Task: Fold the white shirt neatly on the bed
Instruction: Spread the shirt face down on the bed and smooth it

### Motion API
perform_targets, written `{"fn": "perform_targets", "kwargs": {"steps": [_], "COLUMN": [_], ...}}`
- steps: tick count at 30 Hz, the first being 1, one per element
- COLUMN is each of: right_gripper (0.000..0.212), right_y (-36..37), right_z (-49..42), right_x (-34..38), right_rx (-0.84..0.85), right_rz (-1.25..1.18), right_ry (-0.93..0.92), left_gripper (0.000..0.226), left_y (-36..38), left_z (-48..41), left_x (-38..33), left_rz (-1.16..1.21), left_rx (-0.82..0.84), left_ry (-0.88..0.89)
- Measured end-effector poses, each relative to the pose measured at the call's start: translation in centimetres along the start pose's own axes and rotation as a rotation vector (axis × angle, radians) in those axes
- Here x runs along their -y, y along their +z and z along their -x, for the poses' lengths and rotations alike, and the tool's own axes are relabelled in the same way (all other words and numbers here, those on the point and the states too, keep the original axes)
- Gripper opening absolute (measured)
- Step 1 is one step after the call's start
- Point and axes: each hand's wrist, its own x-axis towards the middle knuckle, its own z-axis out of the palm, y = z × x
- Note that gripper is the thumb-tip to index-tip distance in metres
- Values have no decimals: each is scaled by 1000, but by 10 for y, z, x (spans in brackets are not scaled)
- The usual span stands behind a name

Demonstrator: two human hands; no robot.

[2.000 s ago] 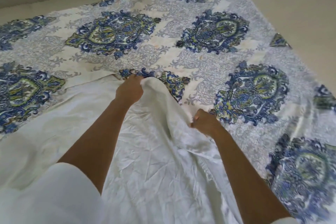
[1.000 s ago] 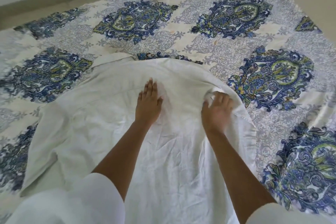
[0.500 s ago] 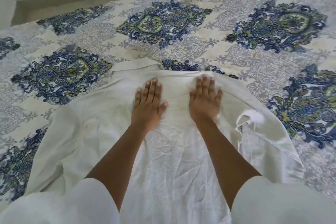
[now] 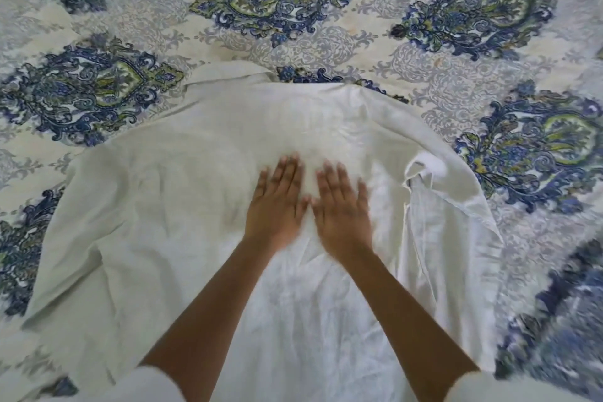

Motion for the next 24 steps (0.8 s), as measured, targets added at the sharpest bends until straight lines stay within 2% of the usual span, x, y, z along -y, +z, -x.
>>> {"fn": "perform_targets", "kwargs": {"steps": [5, 6, 9, 10, 12, 14, 16, 19, 21, 22, 24], "right_gripper": [56, 56, 50, 49, 53, 50, 43, 34, 42, 42, 26], "right_y": [-3, -7, -3, -3, -9, -21, -37, -53, -62, -66, -75], "right_z": [83, 91, 120, 131, 152, 174, 200, 235, 249, 252, 247], "right_x": [-63, -57, -29, -28, -42, -58, -73, -97, -111, -117, -129], "right_rx": [-119, -118, -25, 13, 0, -142, -272, -179, -52, 4, 140], "right_rz": [-28, -41, 11, -9, -141, -266, -357, -486, -534, -578, -593], "right_ry": [419, 415, 126, 99, 195, 340, 518, 909, 1113, 1123, 1040], "left_gripper": [62, 62, 61, 61, 61, 61, 61, 70, 79, 78, 62], "left_y": [13, 12, 17, 20, 22, 20, 16, 7, 3, 2, -2], "left_z": [62, 67, 84, 94, 113, 127, 138, 154, 162, 165, 164], "left_x": [-9, -16, -50, -59, -69, -75, -86, -112, -130, -138, -152], "left_rz": [-8, 0, -32, -35, -12, -7, 4, 82, 106, 111, 127], "left_rx": [-82, -81, -15, 25, 71, 93, 119, 230, 311, 330, 362], "left_ry": [-113, -103, 80, 110, 87, 69, 124, 225, 256, 262, 251]}}
